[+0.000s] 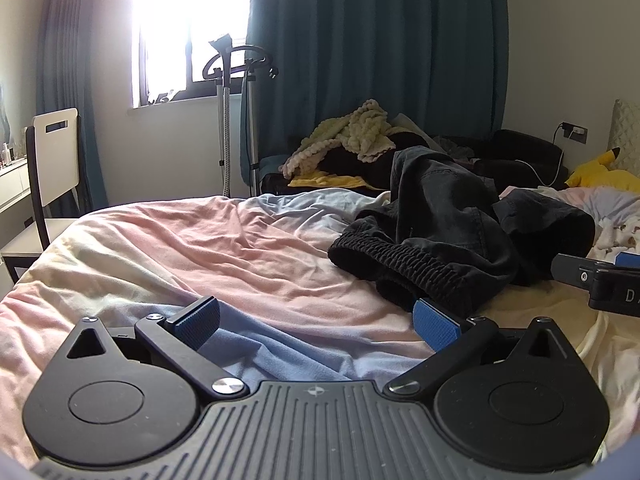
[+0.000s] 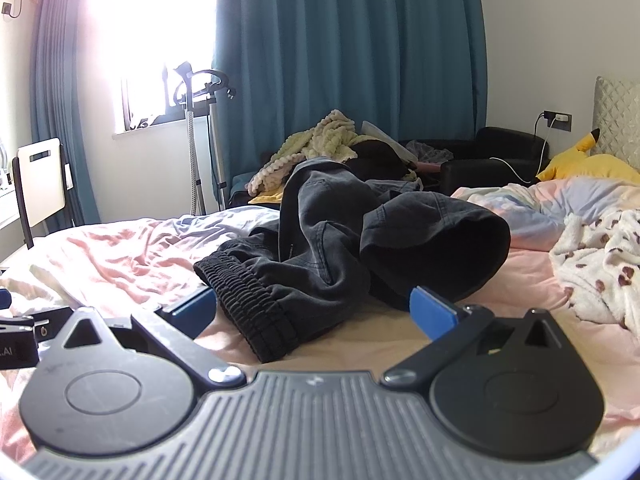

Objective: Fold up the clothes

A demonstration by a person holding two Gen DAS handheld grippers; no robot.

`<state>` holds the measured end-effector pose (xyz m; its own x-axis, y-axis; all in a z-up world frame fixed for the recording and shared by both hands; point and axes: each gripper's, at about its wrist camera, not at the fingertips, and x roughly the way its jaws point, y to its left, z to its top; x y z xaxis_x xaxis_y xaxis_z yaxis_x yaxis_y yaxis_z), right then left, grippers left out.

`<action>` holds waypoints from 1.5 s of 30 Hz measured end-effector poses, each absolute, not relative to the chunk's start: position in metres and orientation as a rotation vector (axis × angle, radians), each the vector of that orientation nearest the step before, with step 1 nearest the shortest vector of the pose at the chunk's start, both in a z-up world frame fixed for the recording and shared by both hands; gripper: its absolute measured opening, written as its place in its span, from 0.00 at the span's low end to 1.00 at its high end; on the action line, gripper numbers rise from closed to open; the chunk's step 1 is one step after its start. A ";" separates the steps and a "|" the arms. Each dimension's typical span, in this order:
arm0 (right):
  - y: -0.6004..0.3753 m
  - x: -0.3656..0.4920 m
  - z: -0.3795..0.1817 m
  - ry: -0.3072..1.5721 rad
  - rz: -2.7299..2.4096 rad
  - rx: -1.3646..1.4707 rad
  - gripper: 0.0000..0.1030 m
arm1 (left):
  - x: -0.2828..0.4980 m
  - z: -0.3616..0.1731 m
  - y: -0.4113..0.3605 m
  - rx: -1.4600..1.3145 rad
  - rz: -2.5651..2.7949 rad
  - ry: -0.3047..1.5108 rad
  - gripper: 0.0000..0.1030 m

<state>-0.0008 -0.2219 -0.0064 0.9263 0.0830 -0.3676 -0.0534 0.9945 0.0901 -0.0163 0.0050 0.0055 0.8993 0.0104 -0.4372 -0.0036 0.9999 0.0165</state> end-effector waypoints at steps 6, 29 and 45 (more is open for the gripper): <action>-0.222 -0.001 -0.008 0.379 0.070 0.077 1.00 | -0.014 0.003 0.005 0.025 -0.003 0.459 1.00; -0.219 0.001 -0.010 0.394 0.076 0.069 1.00 | -0.015 0.005 0.010 0.009 -0.013 0.463 1.00; -0.223 0.003 -0.011 0.402 0.074 0.070 1.00 | -0.012 0.002 0.011 -0.002 -0.031 0.470 1.00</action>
